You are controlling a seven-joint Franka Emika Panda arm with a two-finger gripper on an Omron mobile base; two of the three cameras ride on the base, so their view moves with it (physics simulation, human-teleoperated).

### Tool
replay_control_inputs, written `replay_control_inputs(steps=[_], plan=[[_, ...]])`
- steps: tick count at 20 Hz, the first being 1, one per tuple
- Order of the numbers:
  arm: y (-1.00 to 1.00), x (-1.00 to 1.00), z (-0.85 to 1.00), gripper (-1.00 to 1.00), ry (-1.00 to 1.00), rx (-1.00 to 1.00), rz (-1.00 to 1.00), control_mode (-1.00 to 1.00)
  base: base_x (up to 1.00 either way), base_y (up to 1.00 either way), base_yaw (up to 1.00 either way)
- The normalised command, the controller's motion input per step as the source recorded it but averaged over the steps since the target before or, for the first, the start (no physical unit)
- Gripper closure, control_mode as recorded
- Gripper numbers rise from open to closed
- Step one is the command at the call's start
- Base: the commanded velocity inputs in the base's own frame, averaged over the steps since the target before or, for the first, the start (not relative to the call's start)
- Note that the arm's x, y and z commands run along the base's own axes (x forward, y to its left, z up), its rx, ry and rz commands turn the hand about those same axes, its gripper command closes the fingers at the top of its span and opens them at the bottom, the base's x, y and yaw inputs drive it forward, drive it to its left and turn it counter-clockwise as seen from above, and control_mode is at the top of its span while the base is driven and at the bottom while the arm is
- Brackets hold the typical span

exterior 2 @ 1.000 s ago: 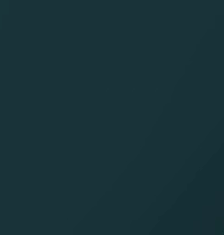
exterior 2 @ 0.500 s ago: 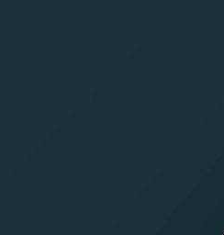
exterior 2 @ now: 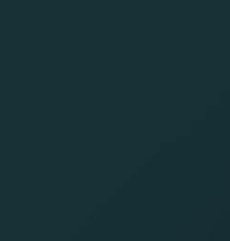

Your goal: Gather the eggplant and broccoli from the fridge and place them on a tray on the dining counter. Then gather the chicken drumsticks from the fridge and place them on the other tray.

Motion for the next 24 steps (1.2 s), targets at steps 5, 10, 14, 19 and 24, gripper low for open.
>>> replay_control_inputs(steps=[5,10,14,19,24], plan=[[0.00,0.00,0.00,-1.00,0.00,0.00,0.00,1.00,1.00,0.06,0.00],[0.00,0.00,0.00,-1.00,0.00,0.00,0.00,1.00,1.00,0.05,0.00],[0.00,0.00,0.00,-1.00,0.00,0.00,0.00,1.00,0.97,0.04,-0.03],[0.00,0.00,0.00,-1.00,0.00,0.00,0.00,1.00,0.95,0.03,-0.04],[0.00,0.00,0.00,-1.00,0.00,0.00,0.00,1.00,0.92,0.04,-0.05]])
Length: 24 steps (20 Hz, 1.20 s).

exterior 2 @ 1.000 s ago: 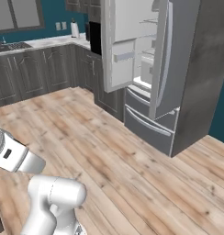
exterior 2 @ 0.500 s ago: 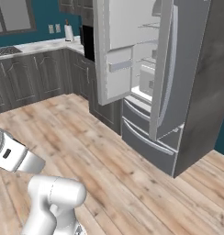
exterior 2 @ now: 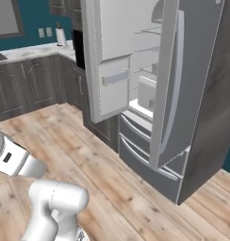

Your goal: Gather the eggplant and broccoli from the fridge and place them on a tray on the dining counter. Then gather the chicken drumsticks from the fridge and place them on the other tray.

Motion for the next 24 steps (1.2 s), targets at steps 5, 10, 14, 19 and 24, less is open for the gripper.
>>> replay_control_inputs(steps=[5,10,14,19,24], plan=[[0.00,0.00,0.00,-1.00,0.00,0.00,0.00,1.00,0.87,0.09,-0.10],[0.00,0.00,0.00,-1.00,0.00,0.00,0.00,1.00,0.73,0.11,-0.17],[0.00,0.00,0.00,-1.00,0.00,0.00,0.00,1.00,0.60,0.18,-0.21],[0.00,0.00,0.00,-1.00,0.00,0.00,0.00,1.00,0.47,0.17,-0.23],[0.00,0.00,0.00,-1.00,0.00,0.00,0.00,1.00,0.31,0.23,-0.25]])
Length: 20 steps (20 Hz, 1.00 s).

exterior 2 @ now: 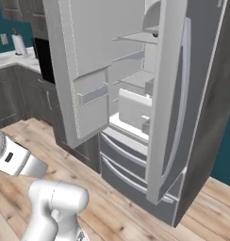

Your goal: Gather the eggplant and broccoli from the fridge and place them on a tray on the dining counter. Then gather the chicken drumsticks from the fridge and place them on the other tray.

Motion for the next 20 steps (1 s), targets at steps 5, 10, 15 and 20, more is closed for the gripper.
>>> replay_control_inputs(steps=[5,10,15,20], plan=[[0.00,0.00,0.00,-1.00,0.00,0.00,0.00,1.00,0.41,0.27,-0.27],[0.00,0.00,0.00,-1.00,0.00,0.00,0.00,1.00,0.42,0.26,-0.28],[0.00,0.00,0.00,-1.00,0.00,0.00,0.00,1.00,0.40,0.18,-0.27],[0.00,0.00,0.00,-1.00,0.00,0.00,0.00,1.00,0.43,0.18,-0.28]])
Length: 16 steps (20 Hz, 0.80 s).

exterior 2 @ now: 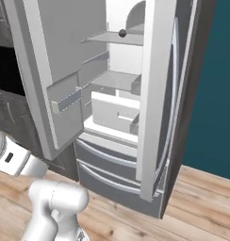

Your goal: Gather the eggplant and broccoli from the fridge and place them on a tray on the dining counter. Then gather the chicken drumsticks from the fridge and place them on the other tray.

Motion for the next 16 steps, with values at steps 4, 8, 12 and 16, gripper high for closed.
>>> replay_control_inputs(steps=[4,8,12,16], plan=[[0.00,0.00,0.00,-1.00,0.00,0.00,0.00,1.00,0.50,0.26,-0.26],[0.00,0.00,0.00,-1.00,0.00,0.00,0.00,1.00,0.55,0.25,-0.21],[0.00,0.00,0.00,-1.00,0.00,0.00,0.00,1.00,0.59,0.20,-0.16],[0.00,0.00,0.00,-1.00,0.00,0.00,0.00,1.00,0.63,0.12,-0.08]])
